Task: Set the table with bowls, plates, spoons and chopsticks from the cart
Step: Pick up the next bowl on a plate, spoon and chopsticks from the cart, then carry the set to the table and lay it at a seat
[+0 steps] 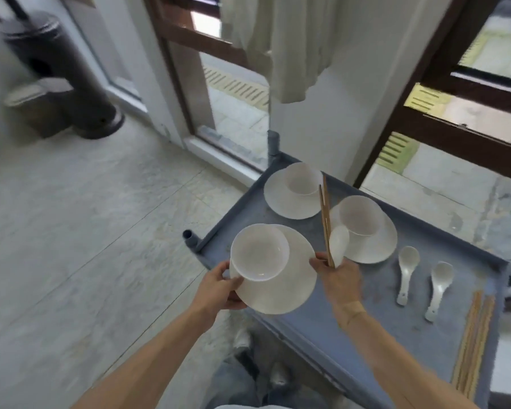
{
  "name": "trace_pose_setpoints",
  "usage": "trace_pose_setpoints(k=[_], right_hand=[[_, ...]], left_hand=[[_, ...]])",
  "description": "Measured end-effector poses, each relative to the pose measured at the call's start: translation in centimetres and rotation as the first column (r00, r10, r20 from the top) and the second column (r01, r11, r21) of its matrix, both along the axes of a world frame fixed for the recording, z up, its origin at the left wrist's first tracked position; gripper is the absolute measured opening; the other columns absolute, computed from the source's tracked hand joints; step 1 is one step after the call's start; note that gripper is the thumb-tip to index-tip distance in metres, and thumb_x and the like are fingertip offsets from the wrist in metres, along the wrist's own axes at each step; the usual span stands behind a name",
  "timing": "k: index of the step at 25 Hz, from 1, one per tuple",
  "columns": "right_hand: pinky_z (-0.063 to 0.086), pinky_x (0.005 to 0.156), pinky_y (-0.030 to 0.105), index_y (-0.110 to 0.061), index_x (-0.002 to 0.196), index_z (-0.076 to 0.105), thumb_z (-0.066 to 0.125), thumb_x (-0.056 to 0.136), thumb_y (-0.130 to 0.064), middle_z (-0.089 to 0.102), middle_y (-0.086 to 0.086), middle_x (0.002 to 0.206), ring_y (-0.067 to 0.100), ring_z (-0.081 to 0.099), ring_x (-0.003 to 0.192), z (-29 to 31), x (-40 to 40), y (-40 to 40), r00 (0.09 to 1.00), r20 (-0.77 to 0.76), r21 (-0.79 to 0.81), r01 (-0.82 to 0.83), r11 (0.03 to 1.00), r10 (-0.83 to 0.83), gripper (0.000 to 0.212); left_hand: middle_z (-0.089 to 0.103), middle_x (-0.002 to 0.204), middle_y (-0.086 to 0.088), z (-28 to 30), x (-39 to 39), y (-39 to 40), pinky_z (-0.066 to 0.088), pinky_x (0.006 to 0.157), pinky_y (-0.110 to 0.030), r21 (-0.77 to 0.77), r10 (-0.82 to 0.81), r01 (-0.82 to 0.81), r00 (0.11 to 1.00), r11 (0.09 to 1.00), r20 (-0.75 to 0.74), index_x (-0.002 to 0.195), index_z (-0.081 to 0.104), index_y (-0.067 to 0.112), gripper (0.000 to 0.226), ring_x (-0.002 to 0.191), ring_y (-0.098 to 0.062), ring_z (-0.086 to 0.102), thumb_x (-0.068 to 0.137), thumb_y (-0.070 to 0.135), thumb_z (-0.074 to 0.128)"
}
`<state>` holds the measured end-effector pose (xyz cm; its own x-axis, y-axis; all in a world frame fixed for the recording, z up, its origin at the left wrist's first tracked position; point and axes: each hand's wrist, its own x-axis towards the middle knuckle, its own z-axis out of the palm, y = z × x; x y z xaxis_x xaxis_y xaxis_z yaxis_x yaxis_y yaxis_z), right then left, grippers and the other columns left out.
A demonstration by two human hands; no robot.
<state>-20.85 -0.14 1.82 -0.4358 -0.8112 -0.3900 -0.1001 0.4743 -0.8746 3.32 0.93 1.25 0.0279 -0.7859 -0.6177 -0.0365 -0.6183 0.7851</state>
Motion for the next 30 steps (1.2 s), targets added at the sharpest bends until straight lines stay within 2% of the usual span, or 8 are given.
trace_pose_setpoints(k=[4,6,9,14,19,22,26,30], right_hand=[[0.043,0.054,0.023,-0.04,0.061,0.064,0.077,0.08,-0.024,0.065,-0.013,0.063,0.004,0.059,0.063,1.1,4.8,-1.5,0.976,-0.088,0.008,-0.201,0.98,0.201,0.028],[0.042,0.051,0.022,-0.039,0.061,0.064,0.076,0.08,-0.023,0.064,-0.01,0.062,0.007,0.059,0.061,1.5,7.9,-1.8,0.946,-0.089,0.016,-0.311,0.95,0.311,0.028],[0.048,0.061,0.028,-0.036,0.064,0.066,0.076,0.082,-0.019,0.067,-0.006,0.065,0.015,0.063,0.065,1.9,12.6,-1.6,0.892,-0.051,-0.022,-0.451,0.892,0.449,0.026],[0.055,0.073,0.034,-0.035,0.068,0.07,0.076,0.081,-0.023,0.072,-0.006,0.072,0.016,0.068,0.075,2.2,21.6,-1.2,0.78,-0.078,-0.036,-0.625,0.78,0.621,0.019],[0.047,0.06,0.015,-0.037,0.062,0.069,0.077,0.076,-0.025,0.069,-0.015,0.065,0.002,0.065,0.07,2.8,31.8,0.0,0.726,-0.067,-0.053,-0.687,0.725,0.684,0.02],[0.043,0.061,0.016,-0.038,0.062,0.07,0.077,0.076,-0.025,0.07,-0.015,0.068,0.003,0.064,0.072,3.2,38.1,1.2,0.682,-0.07,-0.048,-0.731,0.68,0.728,0.02],[0.045,0.071,0.023,-0.036,0.071,0.072,0.078,0.077,-0.024,0.071,-0.011,0.077,0.005,0.064,0.077,3.4,45.9,2.8,0.613,-0.06,-0.054,-0.79,0.61,0.788,0.015],[0.045,0.074,0.026,-0.029,0.081,0.075,0.079,0.077,-0.022,0.071,-0.011,0.079,0.006,0.062,0.076,3.3,52.9,3.9,0.54,-0.062,-0.054,-0.842,0.537,0.84,0.008]], left_hand=[[0.072,0.107,-0.009,0.6,4.0,3.3,0.061,0.058,-0.036,-0.037,0.178,-0.177,0.984,0.984,0.028,0.111,0.065,0.023,0.021,0.075,-0.028,0.076,0.097,0.008,0.058],[0.072,0.107,-0.009,0.9,6.5,5.0,0.061,0.058,-0.035,-0.052,0.254,-0.252,0.966,0.966,0.046,0.111,0.066,0.022,0.021,0.075,-0.027,0.076,0.098,0.01,0.056],[0.072,0.107,-0.009,1.0,10.4,7.6,0.062,0.06,-0.035,-0.066,0.362,-0.358,0.929,0.931,0.071,0.11,0.067,0.024,0.021,0.076,-0.027,0.076,0.098,0.012,0.054],[0.071,0.109,-0.007,1.1,17.4,12.0,0.062,0.061,-0.036,-0.077,0.526,-0.521,0.847,0.85,0.077,0.117,0.063,0.025,0.022,0.079,-0.028,0.076,0.099,0.016,0.055],[0.071,0.11,-0.005,1.5,25.3,15.7,0.061,0.06,-0.035,-0.105,0.642,-0.635,0.763,0.766,0.07,0.116,0.063,0.028,0.02,0.08,-0.025,0.076,0.099,0.019,0.055],[0.071,0.107,-0.004,1.7,30.3,17.9,0.061,0.059,-0.034,-0.124,0.697,-0.687,0.714,0.716,0.074,0.111,0.065,0.029,0.019,0.079,-0.025,0.076,0.1,0.018,0.054],[0.074,0.101,-0.003,2.3,36.6,21.1,0.061,0.058,-0.035,-0.138,0.744,-0.733,0.664,0.667,0.074,0.108,0.067,0.028,0.02,0.077,-0.022,0.076,0.099,0.018,0.052],[0.073,0.101,-0.003,3.0,41.8,23.6,0.06,0.056,-0.034,-0.146,0.788,-0.774,0.606,0.616,0.107,0.104,0.067,0.027,0.019,0.079,-0.021,0.074,0.099,0.018,0.052]])
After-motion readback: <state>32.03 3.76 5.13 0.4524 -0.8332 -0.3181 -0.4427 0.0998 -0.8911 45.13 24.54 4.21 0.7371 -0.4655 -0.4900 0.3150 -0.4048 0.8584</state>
